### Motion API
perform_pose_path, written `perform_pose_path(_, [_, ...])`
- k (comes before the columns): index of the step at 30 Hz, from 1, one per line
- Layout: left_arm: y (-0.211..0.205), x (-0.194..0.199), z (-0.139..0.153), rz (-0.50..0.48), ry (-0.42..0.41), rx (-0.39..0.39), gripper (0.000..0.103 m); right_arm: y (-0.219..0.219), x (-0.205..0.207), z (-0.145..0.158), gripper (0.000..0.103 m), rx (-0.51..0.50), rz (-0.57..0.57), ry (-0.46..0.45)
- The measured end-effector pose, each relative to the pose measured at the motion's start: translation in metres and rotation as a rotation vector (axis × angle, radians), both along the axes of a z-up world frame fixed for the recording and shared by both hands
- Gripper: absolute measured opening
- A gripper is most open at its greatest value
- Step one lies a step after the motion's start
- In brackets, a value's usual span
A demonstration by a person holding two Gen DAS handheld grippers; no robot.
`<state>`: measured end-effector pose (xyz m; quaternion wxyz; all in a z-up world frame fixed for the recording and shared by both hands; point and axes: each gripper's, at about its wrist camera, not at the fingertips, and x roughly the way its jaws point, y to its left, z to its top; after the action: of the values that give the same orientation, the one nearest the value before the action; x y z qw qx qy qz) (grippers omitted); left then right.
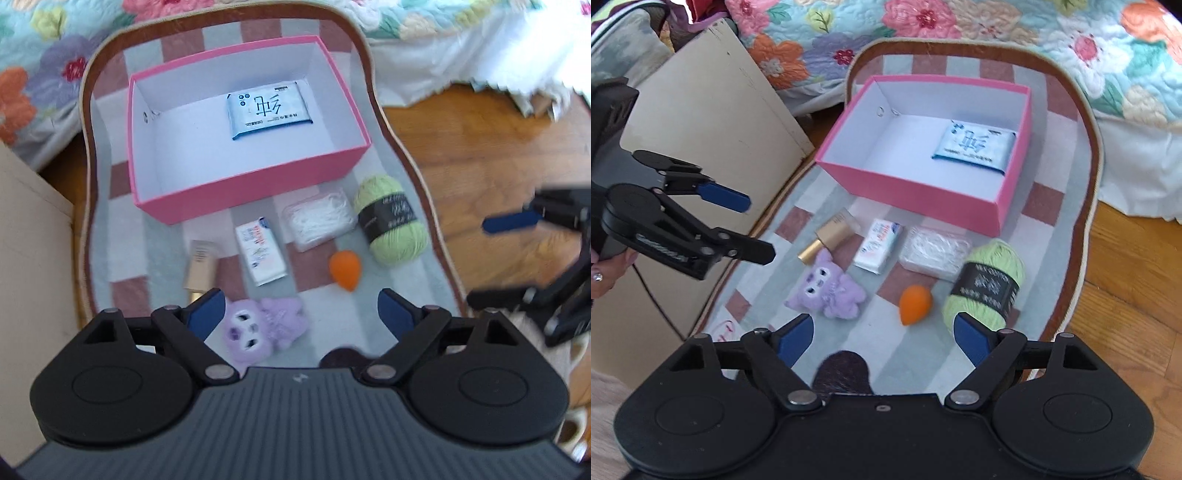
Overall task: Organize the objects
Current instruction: 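Withdraw the left tool and move it to the green yarn ball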
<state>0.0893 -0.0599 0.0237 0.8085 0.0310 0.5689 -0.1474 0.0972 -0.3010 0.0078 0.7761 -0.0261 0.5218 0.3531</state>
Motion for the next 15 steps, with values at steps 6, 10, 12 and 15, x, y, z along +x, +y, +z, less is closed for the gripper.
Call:
perform_pose_path(6, [-0.013, 0.016, -0.037, 0.053, 0.004, -0.076, 0.09, -0.009, -0.01, -0.029, 0.087, 0.013, 0.011, -0.113])
perform_pose_path(10, [-0.034, 0.026, -0.057, 0.023, -0.025, -0.113, 0.09, -0.009, -0.002, -0.05, 0.087, -0.045, -0.013, -0.137])
perform_pose_path(12, [-0.048, 0.031, -0.067, -0.001, -0.026, -0.14, 0.09, -0.007, 0.005, -0.063, 0.087, -0.095, -0.028, -0.139])
perform_pose_path(15, [-0.062, 0.04, -0.084, -0.002, -0.002, -0.195, 0.088, -0.008, 0.016, -0.079, 0.087, -0.1, -0.055, -0.115])
